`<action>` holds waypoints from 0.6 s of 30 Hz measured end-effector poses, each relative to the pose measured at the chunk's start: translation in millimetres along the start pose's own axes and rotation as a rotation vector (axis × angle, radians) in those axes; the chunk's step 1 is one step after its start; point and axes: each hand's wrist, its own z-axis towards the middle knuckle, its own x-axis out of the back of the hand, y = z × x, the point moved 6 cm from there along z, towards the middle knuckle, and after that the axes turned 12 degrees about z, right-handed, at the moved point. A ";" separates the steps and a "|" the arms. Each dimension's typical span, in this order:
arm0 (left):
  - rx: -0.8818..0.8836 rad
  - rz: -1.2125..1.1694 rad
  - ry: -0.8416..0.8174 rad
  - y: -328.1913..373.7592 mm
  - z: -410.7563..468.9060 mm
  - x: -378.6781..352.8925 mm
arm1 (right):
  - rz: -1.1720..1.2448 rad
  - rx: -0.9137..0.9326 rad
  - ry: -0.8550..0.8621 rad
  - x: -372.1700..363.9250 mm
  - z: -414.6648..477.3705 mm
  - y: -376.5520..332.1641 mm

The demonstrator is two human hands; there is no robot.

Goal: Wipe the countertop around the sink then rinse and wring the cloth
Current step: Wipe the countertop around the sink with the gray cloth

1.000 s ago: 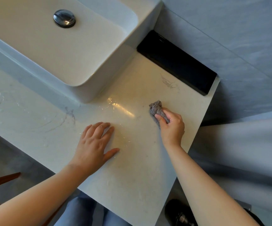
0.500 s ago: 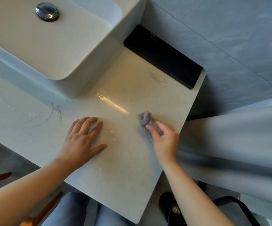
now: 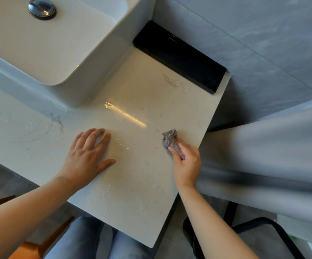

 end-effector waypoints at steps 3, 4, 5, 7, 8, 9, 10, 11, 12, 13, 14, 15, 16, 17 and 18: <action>0.000 0.005 -0.006 0.8 -0.3 -0.4 | 0.003 0.024 -0.012 -1.4 -29.1 -0.4; 0.000 0.008 -0.008 1.1 -0.1 -0.4 | 0.003 0.027 -0.024 -2.4 -36.5 -1.6; 0.001 0.010 -0.011 1.1 0.0 -0.7 | 0.006 0.030 -0.041 -3.6 -42.4 -2.7; 0.006 0.003 -0.016 1.1 -0.3 -0.7 | 0.029 0.009 -0.086 -4.5 -52.5 -4.8; 0.010 0.000 -0.018 1.0 -0.3 -0.6 | 0.053 -0.029 -0.112 -3.4 -57.0 -5.8; 0.014 0.001 -0.021 0.9 -0.5 -0.4 | 0.084 -0.075 -0.141 -1.7 -60.4 -7.7; 0.014 0.004 -0.027 1.2 -0.5 -0.1 | 0.123 -0.107 -0.178 0.4 -61.6 -11.0; 0.015 0.007 -0.033 1.2 -0.6 -0.1 | 0.161 -0.113 -0.210 2.9 -59.8 -16.8; 0.016 0.011 -0.035 1.0 -0.6 -0.3 | 0.180 -0.086 -0.221 5.6 -54.4 -24.9; 0.015 0.014 -0.038 0.7 -0.6 -0.7 | 0.175 -0.045 -0.204 8.6 -44.4 -31.9; 0.014 0.017 -0.044 0.8 -0.9 -1.0 | 0.163 -0.019 -0.159 11.7 -31.0 -36.1; 0.016 0.018 -0.054 0.8 -1.4 -1.1 | 0.146 -0.024 -0.101 13.5 -15.1 -36.0; 0.019 0.018 -0.062 0.8 -1.6 -0.7 | 0.134 -0.043 -0.050 13.2 0.9 -33.5; 0.022 0.015 -0.064 0.6 -1.5 -0.1 | 0.123 -0.062 -0.025 10.3 14.7 -29.9; 0.025 0.011 -0.062 0.5 -1.2 0.6 | 0.105 -0.072 -0.027 5.0 23.9 -25.5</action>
